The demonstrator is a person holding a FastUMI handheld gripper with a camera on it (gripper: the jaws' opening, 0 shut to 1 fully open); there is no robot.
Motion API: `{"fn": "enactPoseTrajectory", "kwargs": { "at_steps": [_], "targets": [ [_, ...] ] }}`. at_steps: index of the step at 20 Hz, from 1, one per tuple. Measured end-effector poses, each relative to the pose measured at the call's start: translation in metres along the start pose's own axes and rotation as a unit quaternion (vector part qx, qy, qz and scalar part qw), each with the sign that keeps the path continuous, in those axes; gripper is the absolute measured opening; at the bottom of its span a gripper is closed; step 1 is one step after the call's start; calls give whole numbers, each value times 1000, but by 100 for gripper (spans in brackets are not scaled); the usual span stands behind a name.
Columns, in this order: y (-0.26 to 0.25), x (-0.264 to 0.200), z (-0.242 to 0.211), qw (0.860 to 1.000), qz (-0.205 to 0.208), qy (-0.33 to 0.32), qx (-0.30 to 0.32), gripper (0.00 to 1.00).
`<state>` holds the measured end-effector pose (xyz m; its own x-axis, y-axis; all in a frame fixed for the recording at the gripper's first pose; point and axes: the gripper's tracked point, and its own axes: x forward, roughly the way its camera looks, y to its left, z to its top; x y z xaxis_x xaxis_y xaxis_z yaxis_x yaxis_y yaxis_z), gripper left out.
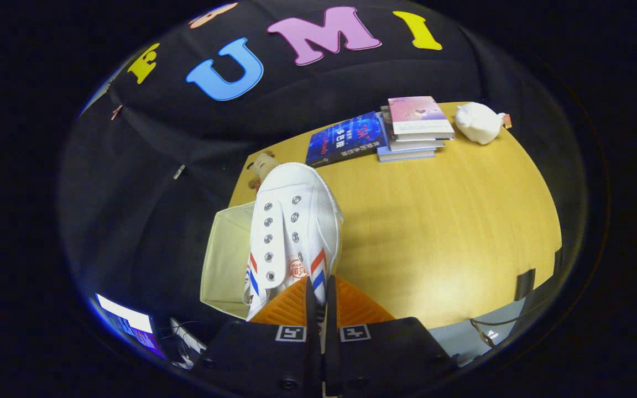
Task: Open the storage box then place both shoes into the box .Put the left shoe in first, then the right shoe, with the right side of both shoes facing outward in a uniform manner.
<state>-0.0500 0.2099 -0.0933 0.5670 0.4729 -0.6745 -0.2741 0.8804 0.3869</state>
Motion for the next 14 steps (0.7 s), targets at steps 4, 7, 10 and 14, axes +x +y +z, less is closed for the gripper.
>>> {"fn": "enactPoseTrajectory", "kwargs": {
  "at_steps": [4,7,10,14],
  "targets": [
    [58,33,-13,999,17,26,-14,7],
    [96,54,-19,999,34,39,-10,7],
    [116,80,-20,998,23,48,-17,7],
    [128,114,-35,997,-8,70,-26,7]
  ]
}}
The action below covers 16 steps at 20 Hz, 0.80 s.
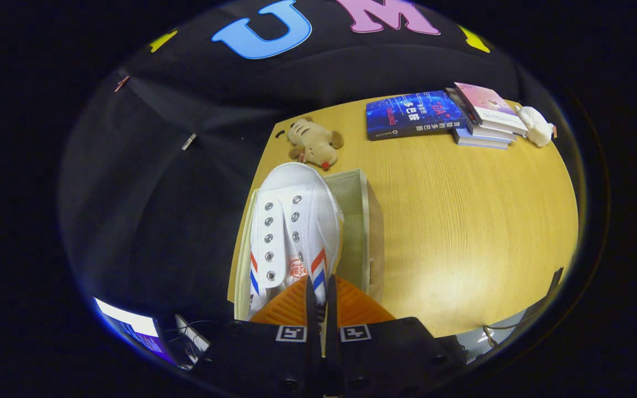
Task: Open the storage box then place both shoes into the box .Put the left shoe in first, then the right shoe, with the right side of both shoes facing outward in a uniform manner.
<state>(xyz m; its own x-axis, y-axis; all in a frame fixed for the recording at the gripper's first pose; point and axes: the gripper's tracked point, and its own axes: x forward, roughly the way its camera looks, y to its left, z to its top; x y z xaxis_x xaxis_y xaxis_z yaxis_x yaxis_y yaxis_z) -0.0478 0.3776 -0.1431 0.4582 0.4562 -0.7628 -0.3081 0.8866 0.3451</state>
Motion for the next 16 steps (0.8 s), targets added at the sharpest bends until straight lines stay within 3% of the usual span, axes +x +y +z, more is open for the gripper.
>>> {"fn": "enactPoseTrajectory", "kwargs": {
  "at_steps": [9,12,13,16],
  "targets": [
    [-9,29,-16,998,-63,16,-23,11],
    [18,21,-5,1000,-11,-3,-5,36],
    [25,15,-2,1000,-1,-11,-11,36],
    [21,-13,18,997,-5,-51,-62,99]
  ]
}}
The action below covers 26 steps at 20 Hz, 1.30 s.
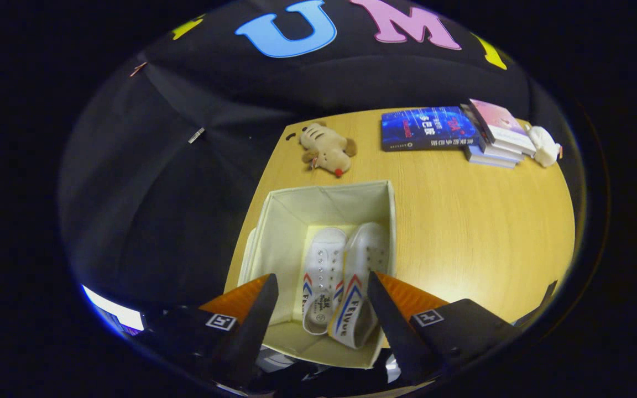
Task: Open the storage box then place both shoes into the box .Put the left shoe in first, then the right shoe, with the right side of both shoes facing outward in a uniform manner.
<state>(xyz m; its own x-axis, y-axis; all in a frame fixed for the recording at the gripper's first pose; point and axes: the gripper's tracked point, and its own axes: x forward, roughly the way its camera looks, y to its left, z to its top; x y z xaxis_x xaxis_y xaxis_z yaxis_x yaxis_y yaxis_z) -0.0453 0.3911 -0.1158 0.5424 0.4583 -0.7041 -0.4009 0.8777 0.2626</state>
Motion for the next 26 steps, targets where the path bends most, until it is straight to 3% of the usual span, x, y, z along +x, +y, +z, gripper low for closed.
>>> {"fn": "enactPoseTrajectory", "kwargs": {
  "at_steps": [12,15,21,26],
  "targets": [
    [-108,-149,87,981,9,-178,-83,99],
    [-146,-194,111,966,10,-235,-107,99],
    [-245,-285,151,922,-38,-359,-140,98],
    [-301,-314,144,901,-79,-408,-127,98]
  ]
}}
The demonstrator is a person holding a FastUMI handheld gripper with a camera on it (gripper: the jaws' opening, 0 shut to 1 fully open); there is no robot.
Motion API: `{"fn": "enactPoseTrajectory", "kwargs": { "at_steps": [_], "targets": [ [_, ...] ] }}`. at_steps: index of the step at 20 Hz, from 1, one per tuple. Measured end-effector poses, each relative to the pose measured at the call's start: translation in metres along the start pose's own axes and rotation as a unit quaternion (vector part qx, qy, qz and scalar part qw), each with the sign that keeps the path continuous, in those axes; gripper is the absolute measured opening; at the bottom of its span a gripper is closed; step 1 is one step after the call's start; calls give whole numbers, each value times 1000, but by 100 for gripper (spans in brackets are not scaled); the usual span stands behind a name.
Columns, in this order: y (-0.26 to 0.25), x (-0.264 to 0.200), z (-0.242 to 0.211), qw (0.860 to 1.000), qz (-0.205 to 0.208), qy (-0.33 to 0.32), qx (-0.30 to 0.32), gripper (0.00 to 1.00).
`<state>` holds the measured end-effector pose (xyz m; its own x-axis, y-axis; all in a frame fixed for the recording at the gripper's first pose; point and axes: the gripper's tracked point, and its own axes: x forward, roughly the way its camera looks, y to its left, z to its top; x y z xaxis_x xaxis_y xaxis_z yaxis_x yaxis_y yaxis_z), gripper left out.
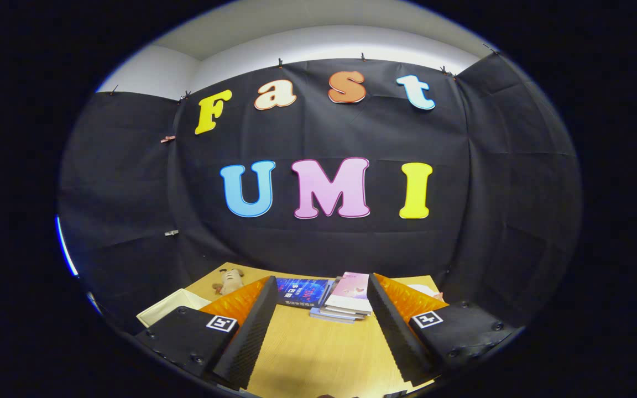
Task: Open the storage box then place both shoes into the box .Put the left shoe in first, then the right shoe, with the right side of both shoes facing outward in a uniform manner.
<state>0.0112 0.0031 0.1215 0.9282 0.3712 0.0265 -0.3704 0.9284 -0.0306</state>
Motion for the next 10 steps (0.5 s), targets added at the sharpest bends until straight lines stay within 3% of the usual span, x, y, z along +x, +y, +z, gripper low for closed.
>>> {"fn": "enactPoseTrajectory", "kwargs": {
  "at_steps": [10],
  "targets": [
    [-1,-6,-34,999,-31,23,1,98]
  ]
}}
